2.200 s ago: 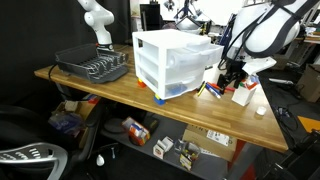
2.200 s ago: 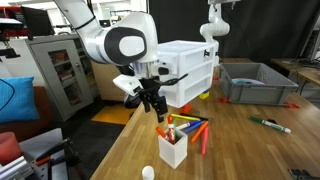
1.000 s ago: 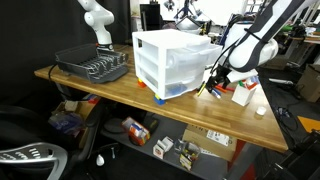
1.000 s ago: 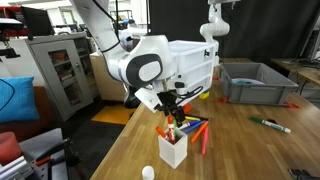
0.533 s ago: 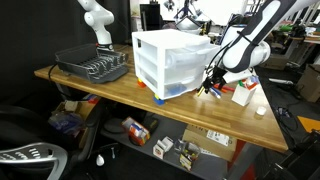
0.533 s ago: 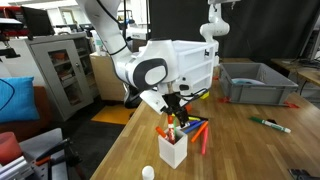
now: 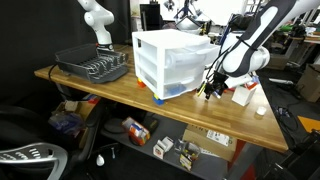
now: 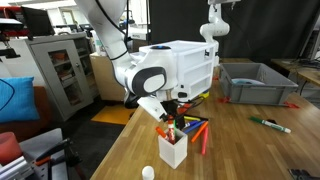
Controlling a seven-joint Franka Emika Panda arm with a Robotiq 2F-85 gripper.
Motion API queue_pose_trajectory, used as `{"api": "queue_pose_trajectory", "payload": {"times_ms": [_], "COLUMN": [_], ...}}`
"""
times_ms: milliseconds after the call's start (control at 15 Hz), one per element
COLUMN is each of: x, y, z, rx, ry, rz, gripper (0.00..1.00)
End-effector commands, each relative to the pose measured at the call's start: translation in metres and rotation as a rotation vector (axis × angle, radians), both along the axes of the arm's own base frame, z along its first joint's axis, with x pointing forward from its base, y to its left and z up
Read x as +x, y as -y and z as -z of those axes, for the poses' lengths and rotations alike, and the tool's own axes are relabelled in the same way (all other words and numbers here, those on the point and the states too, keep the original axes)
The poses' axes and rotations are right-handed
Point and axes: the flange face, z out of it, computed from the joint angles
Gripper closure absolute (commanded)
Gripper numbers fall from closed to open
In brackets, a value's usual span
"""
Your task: Put the marker inside the stationary holder
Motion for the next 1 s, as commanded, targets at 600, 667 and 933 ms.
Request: {"api": "queue_pose_trajectory", "payload": {"times_ms": [600,667,933], "x": [0.0030,0.0034,0.0042], "y": [0.0058,0.0067,0.0107], "z": [-0.0023,-0.0026,-0.0017], "rx": [0.005,0.002,-0.005], "ry": [-0.020,-0.021,-0.031], "rz": [-0.022,-0.022,-0.010], "gripper": [0.74,0.82,0.99]}}
